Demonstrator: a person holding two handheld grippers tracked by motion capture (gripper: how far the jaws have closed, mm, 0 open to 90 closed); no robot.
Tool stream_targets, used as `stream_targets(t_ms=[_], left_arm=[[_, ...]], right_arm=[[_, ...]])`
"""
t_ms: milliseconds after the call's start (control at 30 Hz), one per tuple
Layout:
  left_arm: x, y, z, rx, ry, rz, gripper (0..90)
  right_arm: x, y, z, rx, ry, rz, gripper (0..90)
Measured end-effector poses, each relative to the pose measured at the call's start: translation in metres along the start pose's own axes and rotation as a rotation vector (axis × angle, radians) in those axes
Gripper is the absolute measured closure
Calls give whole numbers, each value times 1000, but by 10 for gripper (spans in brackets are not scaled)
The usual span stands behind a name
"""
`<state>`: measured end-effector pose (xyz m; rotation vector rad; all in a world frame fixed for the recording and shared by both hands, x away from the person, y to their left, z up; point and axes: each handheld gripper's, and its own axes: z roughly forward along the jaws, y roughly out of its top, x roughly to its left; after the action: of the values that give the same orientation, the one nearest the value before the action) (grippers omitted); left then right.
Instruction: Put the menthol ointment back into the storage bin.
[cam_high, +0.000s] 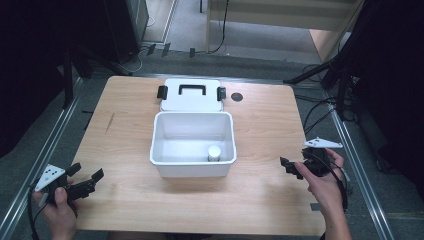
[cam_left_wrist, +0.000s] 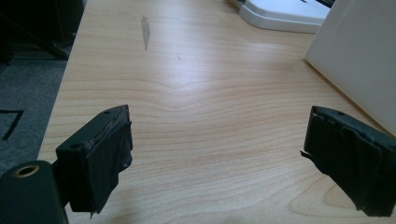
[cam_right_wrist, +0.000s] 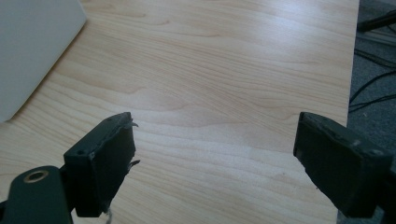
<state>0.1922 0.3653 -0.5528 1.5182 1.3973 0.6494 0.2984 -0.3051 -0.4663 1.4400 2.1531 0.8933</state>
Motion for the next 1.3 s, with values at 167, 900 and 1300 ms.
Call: stream_targets(t_ms=[167,900,1300], left_arm=[[0,0,0,0,1,1,86],[-1,0,0,3,3,4,86],[-1,0,1,6,3,7,85]], right_arm=[[-7,-22,2,-72,5,36,130],[-26,-98,-8,-278,20,129,130],[-29,-118,-10,-329,47,154,132]])
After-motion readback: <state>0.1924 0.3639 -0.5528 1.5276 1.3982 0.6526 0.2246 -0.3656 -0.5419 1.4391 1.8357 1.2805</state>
